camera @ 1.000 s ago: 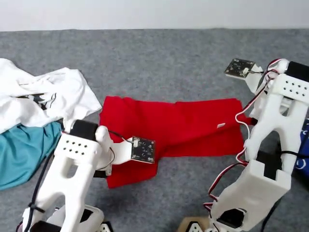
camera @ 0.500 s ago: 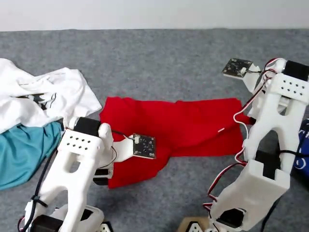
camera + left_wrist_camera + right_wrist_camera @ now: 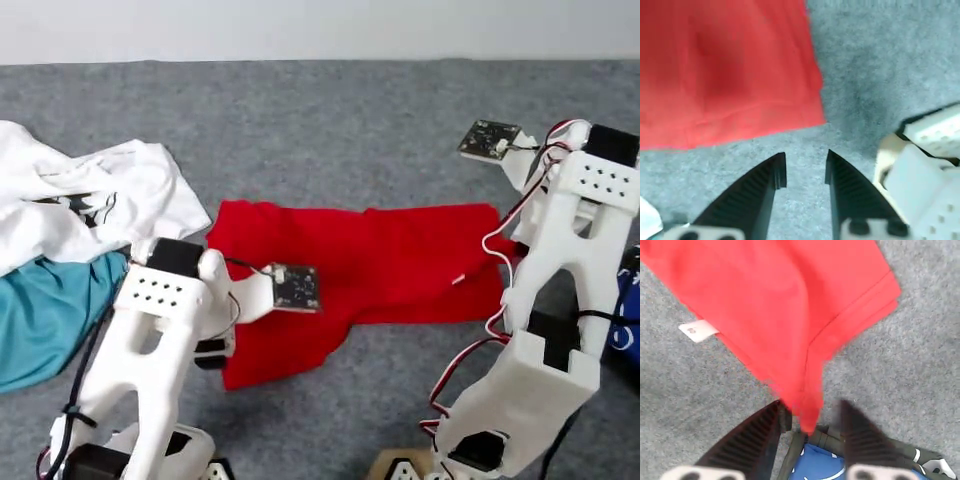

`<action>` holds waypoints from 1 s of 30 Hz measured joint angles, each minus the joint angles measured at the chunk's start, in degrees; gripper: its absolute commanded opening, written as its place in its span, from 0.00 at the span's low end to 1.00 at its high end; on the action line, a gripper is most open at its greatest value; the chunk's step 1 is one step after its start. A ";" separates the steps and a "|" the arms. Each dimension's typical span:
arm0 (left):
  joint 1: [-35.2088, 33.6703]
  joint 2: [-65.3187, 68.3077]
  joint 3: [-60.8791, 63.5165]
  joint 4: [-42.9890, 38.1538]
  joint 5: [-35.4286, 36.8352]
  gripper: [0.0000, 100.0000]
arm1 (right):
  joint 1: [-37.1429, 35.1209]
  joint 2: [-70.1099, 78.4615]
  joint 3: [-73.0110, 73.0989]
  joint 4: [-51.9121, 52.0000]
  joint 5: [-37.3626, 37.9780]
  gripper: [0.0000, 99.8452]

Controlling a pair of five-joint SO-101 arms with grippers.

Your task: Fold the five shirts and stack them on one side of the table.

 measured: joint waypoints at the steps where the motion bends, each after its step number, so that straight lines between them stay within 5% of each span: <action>1: -0.70 0.00 0.00 -0.79 0.26 0.14 | 0.00 0.00 0.00 0.00 -0.44 0.29; 12: -6.77 0.00 0.00 -11.34 5.19 0.14 | 2.46 0.00 0.00 0.00 -1.14 0.29; 18: -8.53 0.00 0.00 -25.49 21.71 0.14 | 3.34 0.00 0.00 0.18 -3.16 0.27; 24: -8.53 0.00 0.00 -32.97 40.62 0.07 | 6.15 0.00 0.00 0.18 -14.51 0.07; 30: -8.53 0.35 0.00 -32.44 45.98 0.06 | 8.62 -0.09 0.00 0.18 -22.24 0.04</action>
